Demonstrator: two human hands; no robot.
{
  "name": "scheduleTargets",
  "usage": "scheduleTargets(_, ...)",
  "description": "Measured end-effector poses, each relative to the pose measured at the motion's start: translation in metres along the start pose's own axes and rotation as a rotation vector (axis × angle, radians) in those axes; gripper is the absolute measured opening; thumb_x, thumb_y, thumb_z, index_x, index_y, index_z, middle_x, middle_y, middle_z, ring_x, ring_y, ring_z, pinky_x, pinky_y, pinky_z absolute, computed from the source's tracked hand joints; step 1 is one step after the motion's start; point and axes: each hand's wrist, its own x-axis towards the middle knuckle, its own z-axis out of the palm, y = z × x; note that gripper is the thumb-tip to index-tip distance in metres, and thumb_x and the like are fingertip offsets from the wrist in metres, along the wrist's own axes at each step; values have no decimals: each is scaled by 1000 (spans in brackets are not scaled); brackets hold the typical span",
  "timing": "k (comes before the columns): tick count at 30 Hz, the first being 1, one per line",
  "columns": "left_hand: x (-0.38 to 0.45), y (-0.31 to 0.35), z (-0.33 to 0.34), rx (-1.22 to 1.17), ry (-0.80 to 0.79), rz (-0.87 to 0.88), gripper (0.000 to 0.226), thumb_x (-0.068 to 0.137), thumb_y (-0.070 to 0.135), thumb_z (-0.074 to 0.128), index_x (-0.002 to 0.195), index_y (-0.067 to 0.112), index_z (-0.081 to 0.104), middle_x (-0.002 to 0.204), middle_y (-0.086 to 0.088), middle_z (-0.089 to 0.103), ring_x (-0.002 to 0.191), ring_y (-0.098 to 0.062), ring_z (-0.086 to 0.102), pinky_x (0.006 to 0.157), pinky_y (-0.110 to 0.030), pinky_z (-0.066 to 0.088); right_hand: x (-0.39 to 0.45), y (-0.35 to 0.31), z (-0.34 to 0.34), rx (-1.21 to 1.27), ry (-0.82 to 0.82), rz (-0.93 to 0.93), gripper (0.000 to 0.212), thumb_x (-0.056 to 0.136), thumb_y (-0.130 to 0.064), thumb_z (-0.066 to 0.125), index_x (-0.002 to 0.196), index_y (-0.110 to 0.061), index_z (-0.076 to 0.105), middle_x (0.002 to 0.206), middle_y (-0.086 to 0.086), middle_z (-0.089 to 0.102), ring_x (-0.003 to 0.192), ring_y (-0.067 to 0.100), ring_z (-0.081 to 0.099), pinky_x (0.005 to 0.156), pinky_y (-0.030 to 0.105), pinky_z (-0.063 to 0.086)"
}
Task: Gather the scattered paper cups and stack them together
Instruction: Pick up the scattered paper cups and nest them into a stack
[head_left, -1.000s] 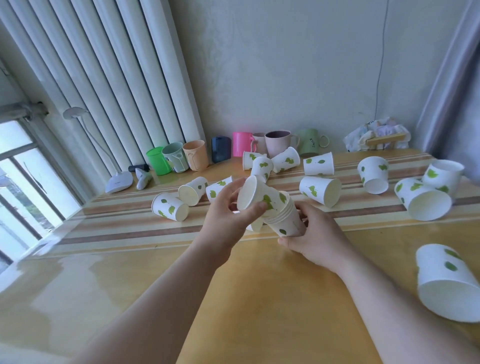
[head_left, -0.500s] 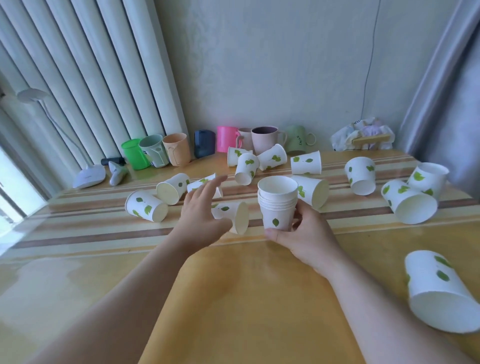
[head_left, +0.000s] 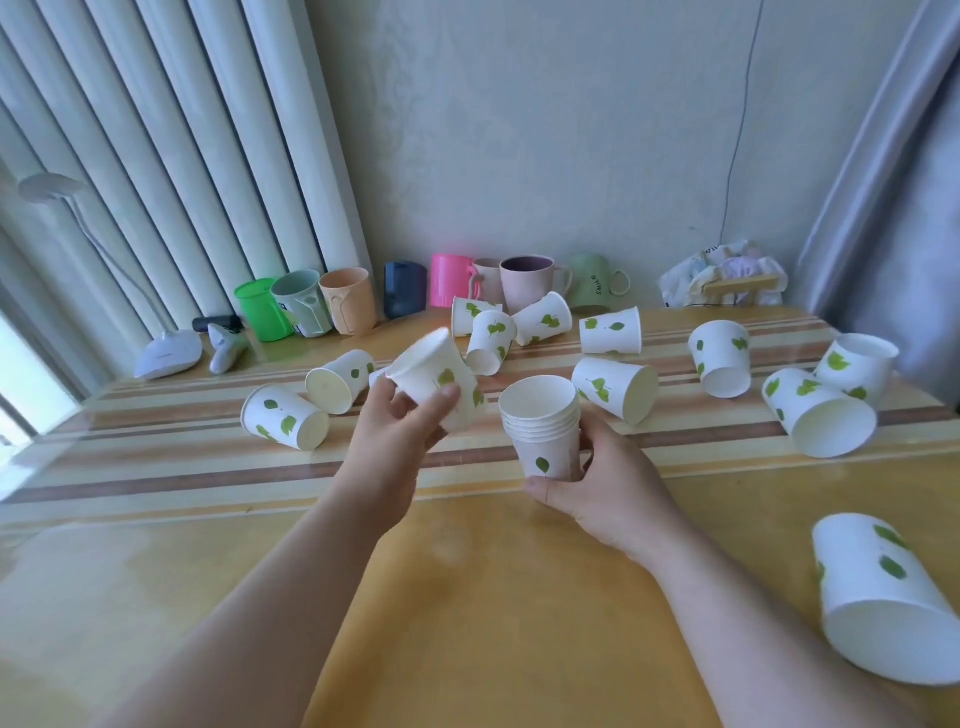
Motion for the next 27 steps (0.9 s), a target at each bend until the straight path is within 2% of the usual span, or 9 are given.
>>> scheduleTargets(3, 0, 20, 22, -250, -62, 13, 46, 89, 26, 77, 131, 16, 63, 124, -10, 80, 115, -27, 78, 94, -34, 63, -2, -2, 0, -3, 0, -4, 57, 77, -42, 91, 123, -44, 59, 112, -21, 69, 99, 1, 67, 77, 28, 54)
scheduleTargets(5, 0, 25, 34, -193, -103, 47, 42, 89, 26, 72, 129, 16, 66, 122, -9, 80, 115, -26, 77, 99, -36, 61, -3, -3, 0, -3, 7, -12, 54, 77, -40, 91, 120, -45, 58, 110, -20, 69, 96, 0, 68, 76, 26, 53)
scheduleTargets(8, -3, 18, 44, 23, -152, 121, 36, 88, 22, 74, 124, 14, 68, 118, -7, 81, 113, -23, 77, 97, -34, 60, -5, -6, -2, 2, 15, -20, 52, 78, -38, 90, 119, -45, 59, 107, -20, 70, 92, -2, 68, 74, 24, 53)
scheduleTargets(12, -7, 2, 43, 164, -138, 86, 66, 77, 29, 88, 137, 21, 60, 127, -5, 78, 120, -23, 73, 101, -42, 58, -4, -6, -1, 5, 13, -25, 54, 79, -39, 90, 119, -49, 56, 110, -22, 69, 93, -1, 69, 76, 26, 57)
scheduleTargets(15, -8, -4, 39, 185, -176, 42, 72, 77, 27, 90, 141, 22, 57, 131, -7, 76, 123, -24, 72, 97, -40, 60, -3, -4, -1, -5, 10, -26, 56, 78, -42, 90, 123, -49, 57, 112, -22, 69, 96, 1, 69, 80, 32, 60)
scheduleTargets(19, -11, -6, 15, 223, -178, -14, 91, 67, 37, 94, 148, 36, 52, 136, -2, 71, 127, -16, 69, 102, -39, 58, -4, -3, -1, -1, 17, -22, 59, 76, -41, 91, 125, -46, 59, 112, -21, 69, 97, 3, 70, 82, 35, 61)
scheduleTargets(21, -14, -6, -7, 271, -111, -25, 80, 71, 35, 90, 144, 37, 57, 131, 0, 72, 121, -11, 71, 99, -33, 56, -4, -3, -2, 2, 13, -18, 57, 76, -40, 91, 122, -47, 58, 110, -21, 69, 95, 3, 70, 81, 34, 61)
scheduleTargets(24, -13, -8, -46, 350, 104, -12, 44, 80, 29, 80, 123, 32, 72, 112, 1, 74, 101, -14, 72, 91, -32, 53, -4, -5, -2, 9, 2, -14, 56, 76, -39, 91, 120, -47, 57, 109, -20, 70, 94, 2, 70, 78, 32, 59)
scheduleTargets(27, -10, -8, -79, 422, 338, -8, 22, 92, 9, 74, 102, 28, 76, 88, 3, 65, 84, -18, 60, 77, -29, 48, -6, -8, -1, 5, 16, -21, 52, 77, -38, 91, 115, -50, 57, 108, -21, 70, 93, -2, 69, 75, 27, 55)
